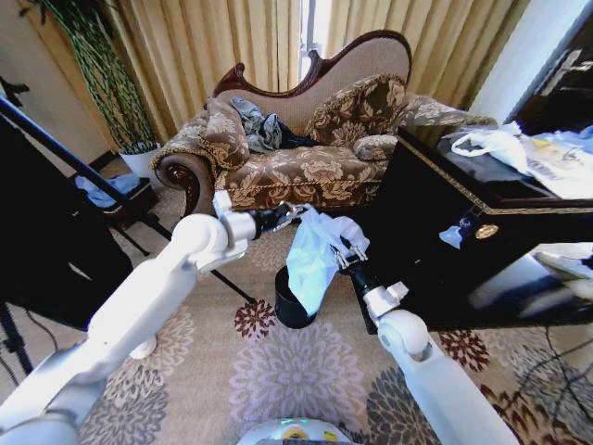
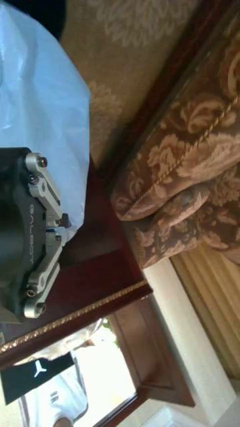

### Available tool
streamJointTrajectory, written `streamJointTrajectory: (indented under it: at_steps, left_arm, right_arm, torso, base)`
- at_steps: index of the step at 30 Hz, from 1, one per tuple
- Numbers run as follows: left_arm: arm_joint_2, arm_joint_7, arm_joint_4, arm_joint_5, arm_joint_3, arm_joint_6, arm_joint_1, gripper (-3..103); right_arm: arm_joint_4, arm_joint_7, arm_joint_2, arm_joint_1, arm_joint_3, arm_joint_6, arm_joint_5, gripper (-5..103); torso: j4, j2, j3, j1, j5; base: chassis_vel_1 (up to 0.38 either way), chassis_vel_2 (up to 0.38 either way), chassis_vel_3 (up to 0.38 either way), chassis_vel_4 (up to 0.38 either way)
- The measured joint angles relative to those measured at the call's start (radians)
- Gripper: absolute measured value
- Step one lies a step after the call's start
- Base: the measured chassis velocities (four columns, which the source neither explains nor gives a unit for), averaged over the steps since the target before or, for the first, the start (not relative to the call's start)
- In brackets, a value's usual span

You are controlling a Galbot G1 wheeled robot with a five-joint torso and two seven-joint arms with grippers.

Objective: Place a garbage bag over the trash bin.

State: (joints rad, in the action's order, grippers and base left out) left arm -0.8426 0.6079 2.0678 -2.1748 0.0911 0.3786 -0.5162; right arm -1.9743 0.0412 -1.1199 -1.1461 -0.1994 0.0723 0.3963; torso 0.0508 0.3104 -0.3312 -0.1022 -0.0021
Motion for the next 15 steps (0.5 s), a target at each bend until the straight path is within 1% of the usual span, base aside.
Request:
streamJointTrajectory:
  at_steps: [1,2,3,4,5,6,7,8,11,14,15]
  left_arm:
    - [0.010,-0.008,0.002,0.004,0.012,0.004,-0.021,0]
    - [0.010,-0.008,0.002,0.004,0.012,0.004,-0.021,0]
    - [0.022,-0.023,0.002,0.012,0.027,0.010,-0.057,0]
    - [0.028,-0.036,0.000,0.023,0.040,0.014,-0.085,0]
    - [0.032,-0.053,-0.007,0.039,0.057,0.017,-0.120,0]
    - [0.032,-0.053,-0.007,0.039,0.057,0.017,-0.120,0]
    - [0.033,-0.066,-0.016,0.054,0.082,0.021,-0.156,0]
    - [0.032,-0.073,-0.024,0.063,0.100,0.026,-0.182,0]
    - [0.032,-0.085,-0.039,0.071,0.120,0.031,-0.199,0]
    - [0.031,-0.095,-0.063,0.074,0.123,0.032,-0.191,0]
    - [0.027,-0.101,-0.081,0.074,0.119,0.033,-0.175,0]
  right_arm:
    - [0.009,0.000,-0.012,-0.010,0.016,0.015,-0.009,14]
    - [0.009,0.000,-0.012,-0.010,0.016,0.015,-0.009,14]
    - [0.027,0.000,-0.029,-0.020,0.039,0.037,-0.021,10]
    - [0.048,-0.002,-0.043,-0.025,0.057,0.058,-0.033,6]
    - [0.080,-0.004,-0.063,-0.029,0.082,0.092,-0.053,3]
    - [0.080,-0.004,-0.063,-0.029,0.082,0.092,-0.053,3]
    - [0.110,-0.007,-0.083,-0.031,0.106,0.116,-0.073,1]
    - [0.125,-0.011,-0.097,-0.031,0.124,0.125,-0.077,1]
    - [0.130,-0.014,-0.105,-0.026,0.148,0.129,-0.070,0]
    - [0.127,0.001,-0.100,-0.012,0.153,0.124,-0.046,0]
    - [0.120,0.014,-0.091,-0.002,0.151,0.111,-0.021,0]
  torso:
    - [0.0000,0.000,0.000,0.000,0.0005]
    - [0.0000,0.000,0.000,0.000,0.0005]
    - [0.0000,0.000,0.000,0.000,0.0006]
    - [0.0001,0.000,0.000,0.000,-0.0002]
    - [0.0000,0.000,0.000,0.000,0.0005]
    - [0.0000,0.000,0.000,0.000,0.0005]
    - [-0.0001,0.000,0.000,0.000,0.0006]
    - [-0.0003,0.000,0.000,0.000,0.0000]
    - [-0.0002,0.000,0.000,0.000,0.0004]
    - [-0.0002,0.000,0.000,0.000,0.0002]
    - [-0.0002,0.000,0.000,0.000,0.0006]
  base:
    - [0.000,0.000,0.000,0.000]
    - [0.000,0.000,0.000,0.000]
    - [0.000,0.000,0.000,0.000]
    - [0.000,0.000,0.000,0.000]
    - [0.000,0.000,0.000,0.000]
    - [0.000,0.000,0.000,0.000]
    - [0.000,0.000,0.000,0.000]
    - [0.000,0.000,0.000,0.000]
    - [0.000,0.000,0.000,0.000]
    - [0.000,0.000,0.000,0.000]
    - [0.000,0.000,0.000,0.000]
